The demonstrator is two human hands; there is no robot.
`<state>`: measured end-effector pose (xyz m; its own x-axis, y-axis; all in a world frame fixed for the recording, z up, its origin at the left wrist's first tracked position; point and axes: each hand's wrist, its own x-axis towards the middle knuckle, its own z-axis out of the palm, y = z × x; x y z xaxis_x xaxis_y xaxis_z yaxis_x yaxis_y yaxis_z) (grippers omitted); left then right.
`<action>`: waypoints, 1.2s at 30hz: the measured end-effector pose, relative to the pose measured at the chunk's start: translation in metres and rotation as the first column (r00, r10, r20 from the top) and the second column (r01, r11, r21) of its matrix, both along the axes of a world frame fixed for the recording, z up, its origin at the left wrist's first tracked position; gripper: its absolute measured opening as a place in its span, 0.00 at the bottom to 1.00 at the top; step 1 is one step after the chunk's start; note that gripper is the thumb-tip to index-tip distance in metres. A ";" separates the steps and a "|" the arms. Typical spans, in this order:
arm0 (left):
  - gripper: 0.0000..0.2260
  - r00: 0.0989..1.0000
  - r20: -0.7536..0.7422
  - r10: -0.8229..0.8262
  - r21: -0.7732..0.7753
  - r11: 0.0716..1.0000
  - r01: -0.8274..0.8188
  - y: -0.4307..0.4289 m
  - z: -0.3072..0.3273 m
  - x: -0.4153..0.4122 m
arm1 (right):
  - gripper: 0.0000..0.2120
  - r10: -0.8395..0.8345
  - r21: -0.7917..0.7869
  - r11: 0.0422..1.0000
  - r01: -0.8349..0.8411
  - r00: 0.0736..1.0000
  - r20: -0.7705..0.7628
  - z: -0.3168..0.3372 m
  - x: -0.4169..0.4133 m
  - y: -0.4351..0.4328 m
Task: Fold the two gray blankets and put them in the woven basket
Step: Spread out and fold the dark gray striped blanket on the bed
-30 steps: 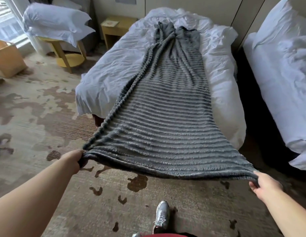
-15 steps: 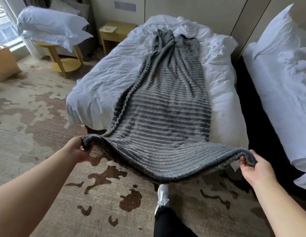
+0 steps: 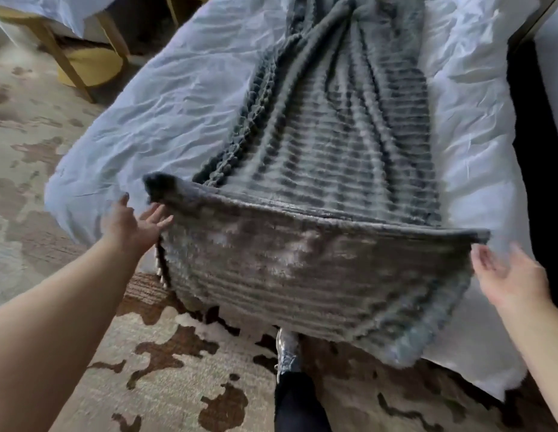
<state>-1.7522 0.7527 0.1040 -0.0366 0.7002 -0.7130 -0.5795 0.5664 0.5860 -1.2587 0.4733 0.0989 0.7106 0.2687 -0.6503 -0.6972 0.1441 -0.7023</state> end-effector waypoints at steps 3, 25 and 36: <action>0.16 0.957 -0.183 -0.224 -0.113 0.972 0.206 0.009 -0.045 0.035 | 0.21 0.108 -0.181 0.977 -0.114 0.993 -0.040 -0.041 0.010 0.041; 0.36 0.990 -0.090 -0.107 -0.410 0.910 0.061 -0.139 -0.242 0.006 | 0.17 0.058 -0.299 0.929 -0.219 0.883 -0.465 -0.217 -0.173 -0.087; 0.20 0.989 0.046 0.141 -0.283 0.951 -0.122 -0.106 -0.246 -0.010 | 0.23 -0.228 -0.088 0.974 0.210 0.894 -0.386 -0.247 -0.151 -0.095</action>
